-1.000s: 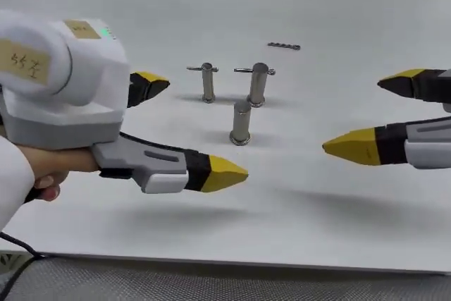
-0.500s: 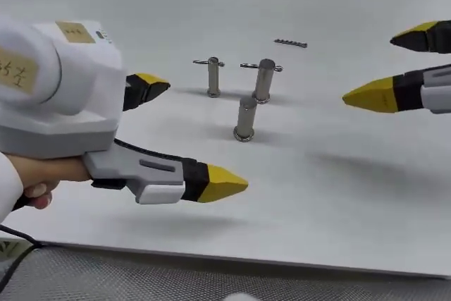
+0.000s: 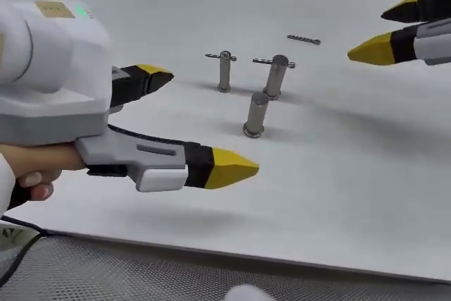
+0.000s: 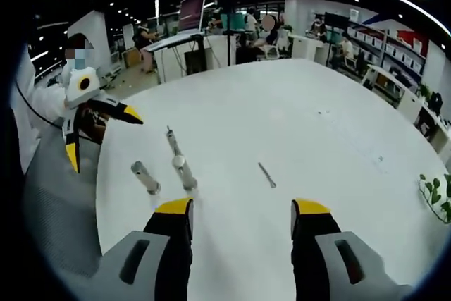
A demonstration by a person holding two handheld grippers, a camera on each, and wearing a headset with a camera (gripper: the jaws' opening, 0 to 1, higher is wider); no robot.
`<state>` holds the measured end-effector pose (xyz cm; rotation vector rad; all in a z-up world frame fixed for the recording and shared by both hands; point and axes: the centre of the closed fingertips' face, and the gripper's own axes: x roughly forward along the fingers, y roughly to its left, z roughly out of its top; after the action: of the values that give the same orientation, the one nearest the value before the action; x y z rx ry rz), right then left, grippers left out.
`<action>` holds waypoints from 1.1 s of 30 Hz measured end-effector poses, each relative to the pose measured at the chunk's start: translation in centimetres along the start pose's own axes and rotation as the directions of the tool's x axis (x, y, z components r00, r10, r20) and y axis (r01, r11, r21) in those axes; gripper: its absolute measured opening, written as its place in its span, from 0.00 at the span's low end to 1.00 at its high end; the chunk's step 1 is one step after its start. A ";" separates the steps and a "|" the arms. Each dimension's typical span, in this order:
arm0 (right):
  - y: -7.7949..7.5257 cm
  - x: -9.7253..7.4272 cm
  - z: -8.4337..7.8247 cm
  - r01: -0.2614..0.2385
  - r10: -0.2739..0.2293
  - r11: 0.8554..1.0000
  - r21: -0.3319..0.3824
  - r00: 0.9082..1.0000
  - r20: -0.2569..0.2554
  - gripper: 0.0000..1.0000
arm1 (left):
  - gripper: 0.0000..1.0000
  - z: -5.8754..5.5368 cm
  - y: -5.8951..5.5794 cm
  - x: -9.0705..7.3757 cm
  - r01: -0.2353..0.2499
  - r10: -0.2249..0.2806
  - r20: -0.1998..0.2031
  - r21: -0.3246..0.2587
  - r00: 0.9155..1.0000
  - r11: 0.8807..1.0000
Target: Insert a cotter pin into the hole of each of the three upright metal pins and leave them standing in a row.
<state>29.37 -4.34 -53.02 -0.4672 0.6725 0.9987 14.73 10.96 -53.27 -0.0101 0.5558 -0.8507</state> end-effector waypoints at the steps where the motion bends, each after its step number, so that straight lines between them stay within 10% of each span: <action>1: 0.0 0.4 0.1 -0.008 0.008 1.000 -0.011 1.000 -0.004 0.49 | 0.99 0.0 -0.2 0.0 -0.002 0.002 -0.004 0.003 1.000 1.000; 33: -2.8 9.4 -0.8 -0.028 0.011 0.995 -0.100 0.985 -0.170 0.10 | 0.87 -0.4 -1.2 0.1 0.039 -0.039 -0.008 -0.053 0.999 0.998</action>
<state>35.05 -0.43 -60.05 -0.6418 0.7821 1.0228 13.75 10.23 -53.37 -0.0651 0.5880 -0.8743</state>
